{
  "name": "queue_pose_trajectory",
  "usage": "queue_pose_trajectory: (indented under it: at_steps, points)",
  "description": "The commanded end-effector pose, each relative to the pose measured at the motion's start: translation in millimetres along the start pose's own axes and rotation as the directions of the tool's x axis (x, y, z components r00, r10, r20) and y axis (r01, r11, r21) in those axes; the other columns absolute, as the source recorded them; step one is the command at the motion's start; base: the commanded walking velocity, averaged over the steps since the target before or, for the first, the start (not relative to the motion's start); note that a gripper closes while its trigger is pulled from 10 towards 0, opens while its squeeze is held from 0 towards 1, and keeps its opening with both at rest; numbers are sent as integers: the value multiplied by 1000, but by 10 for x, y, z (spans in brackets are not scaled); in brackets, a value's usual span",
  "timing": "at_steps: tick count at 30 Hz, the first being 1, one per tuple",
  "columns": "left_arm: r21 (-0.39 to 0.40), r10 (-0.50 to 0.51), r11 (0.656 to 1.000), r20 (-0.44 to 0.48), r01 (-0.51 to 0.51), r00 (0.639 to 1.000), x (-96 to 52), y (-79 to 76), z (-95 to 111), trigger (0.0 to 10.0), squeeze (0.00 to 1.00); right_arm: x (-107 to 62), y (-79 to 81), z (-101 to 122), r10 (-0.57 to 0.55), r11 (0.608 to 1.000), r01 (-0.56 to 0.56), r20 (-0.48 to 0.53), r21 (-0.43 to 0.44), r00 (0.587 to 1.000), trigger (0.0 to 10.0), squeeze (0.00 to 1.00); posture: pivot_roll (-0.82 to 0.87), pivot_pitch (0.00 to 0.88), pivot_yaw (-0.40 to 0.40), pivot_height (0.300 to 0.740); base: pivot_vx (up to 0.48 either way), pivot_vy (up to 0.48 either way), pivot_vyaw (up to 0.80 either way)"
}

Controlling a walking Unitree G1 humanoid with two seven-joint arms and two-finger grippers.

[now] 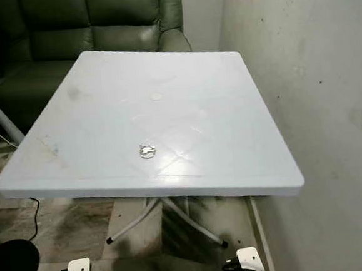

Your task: Hang keys on a hook

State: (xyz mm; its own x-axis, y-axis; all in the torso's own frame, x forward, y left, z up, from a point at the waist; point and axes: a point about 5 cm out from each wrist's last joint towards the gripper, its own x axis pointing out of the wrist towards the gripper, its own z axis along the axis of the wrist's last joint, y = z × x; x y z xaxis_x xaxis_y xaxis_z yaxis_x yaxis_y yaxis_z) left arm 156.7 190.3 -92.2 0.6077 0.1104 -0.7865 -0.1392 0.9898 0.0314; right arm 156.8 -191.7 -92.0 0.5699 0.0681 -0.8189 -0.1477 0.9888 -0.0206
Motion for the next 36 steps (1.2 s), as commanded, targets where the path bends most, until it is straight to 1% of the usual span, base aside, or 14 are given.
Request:
queue_pose_trajectory:
  at_steps: [1, 15, 18, 25, 28, 29, 31, 33, 36]
  points:
    - [-5, 12, 1000, -8, -12, 1000, -9, 35, -29, 10000, 0, 5, 8, 17, 0, 1000, 0, 6, 4, 1000, 10000, 0, -77, 0, -36, 740, 0, 476, 0]
    - [-9, 16, 1000, -12, -16, 1000, -10, 43, -35, 10000, 0, 6, 5, 21, 1, 1000, -1, 7, 8, 1000, 10000, 0, -75, 0, -39, 740, 0, 472, 0]
    - [7, 16, 1000, -9, -16, 1000, -9, 43, -27, 10000, 0, 7, 6, 25, 2, 1000, -2, 8, 7, 1000, 10000, 0, -73, 0, -40, 740, 0, 0, 0]
    - [-1, 17, 1000, 13, -17, 1000, -4, 45, 5, 10000, 0, 7, 4, 31, 3, 1000, -3, 10, 3, 1000, 10000, 0, -75, 0, -37, 740, 0, 0, 0]
    - [-8, 14, 1000, 71, -13, 997, 15, 64, 127, 10000, 0, 20, 2, 103, 13, 1000, -12, 36, -12, 999, 10000, 0, -72, 0, -40, 740, 0, 0, 0]
    - [-8, 14, 1000, 71, -13, 997, 15, 64, 127, 10000, 0, 20, 2, 103, 13, 1000, -12, 36, -12, 999, 10000, 0, -72, 0, -40, 740, 0, 0, 0]
    - [-4, 9, 1000, 99, -9, 995, 24, 69, 190, 10000, 0, 29, -1, 162, 19, 1000, -18, 57, -21, 998, 10000, 0, -71, 0, -41, 740, 0, 0, 0]
    - [0, 2, 1000, 148, -2, 989, 33, 80, 287, 10000, 0, 44, -6, 265, 27, 999, -24, 94, -31, 995, 10000, 0, -71, 0, -40, 740, 0, 0, 0]
    - [-1, -2, 1000, 189, 2, 982, 39, 87, 370, 10000, 0, 55, -12, 359, 34, 999, -30, 128, -31, 991, 10000, 0, -72, 0, -40, 740, 0, 0, 0]
